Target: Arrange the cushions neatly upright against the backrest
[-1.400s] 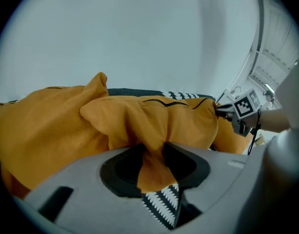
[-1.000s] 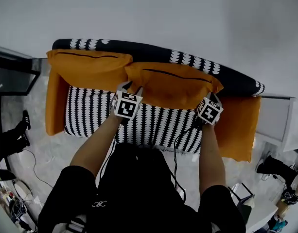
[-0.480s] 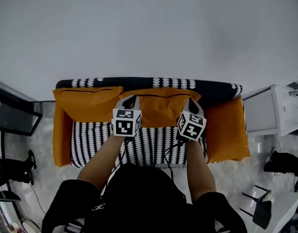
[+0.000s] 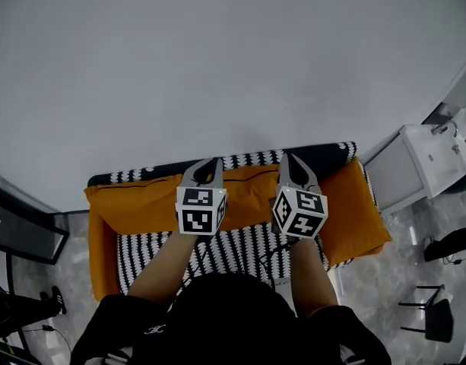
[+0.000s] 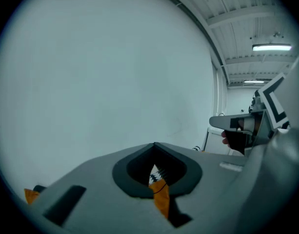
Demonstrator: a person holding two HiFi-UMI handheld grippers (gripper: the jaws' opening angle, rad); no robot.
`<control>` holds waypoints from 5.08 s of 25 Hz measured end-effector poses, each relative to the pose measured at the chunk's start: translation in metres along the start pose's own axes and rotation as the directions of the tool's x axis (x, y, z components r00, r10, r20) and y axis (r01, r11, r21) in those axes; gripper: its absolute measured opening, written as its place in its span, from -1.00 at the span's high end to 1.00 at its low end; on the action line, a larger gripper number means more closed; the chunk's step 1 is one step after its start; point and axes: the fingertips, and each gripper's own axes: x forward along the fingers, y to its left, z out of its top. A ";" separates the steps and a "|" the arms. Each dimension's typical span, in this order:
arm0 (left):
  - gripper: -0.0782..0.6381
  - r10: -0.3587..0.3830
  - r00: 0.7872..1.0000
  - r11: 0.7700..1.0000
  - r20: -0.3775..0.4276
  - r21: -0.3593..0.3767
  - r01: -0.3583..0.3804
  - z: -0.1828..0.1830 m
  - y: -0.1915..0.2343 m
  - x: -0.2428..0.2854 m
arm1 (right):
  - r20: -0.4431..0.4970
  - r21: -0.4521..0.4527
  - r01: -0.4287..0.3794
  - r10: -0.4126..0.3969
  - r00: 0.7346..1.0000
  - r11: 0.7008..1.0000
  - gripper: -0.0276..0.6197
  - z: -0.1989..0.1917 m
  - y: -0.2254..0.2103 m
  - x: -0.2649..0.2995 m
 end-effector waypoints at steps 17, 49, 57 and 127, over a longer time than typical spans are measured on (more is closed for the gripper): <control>0.76 -0.062 0.985 0.997 0.161 0.055 0.054 0.063 -0.031 -0.048 | 0.059 -0.022 -0.054 0.055 0.997 0.998 0.90 0.027 0.032 -0.049; 0.75 -0.475 0.880 0.878 -0.026 0.054 0.475 -0.006 -0.106 0.015 | -0.061 0.026 0.365 -0.363 0.930 0.930 0.90 -0.042 -0.058 -0.099; 0.75 -0.596 0.801 0.788 -0.061 0.150 0.598 -0.019 -0.182 0.003 | -0.091 0.038 0.522 -0.517 0.851 0.852 0.90 -0.055 -0.116 -0.162; 0.63 -0.439 0.415 0.660 -0.797 0.027 0.751 -0.355 -0.589 0.559 | -0.718 0.153 0.640 -0.360 0.595 0.753 0.79 -0.465 -0.682 -0.180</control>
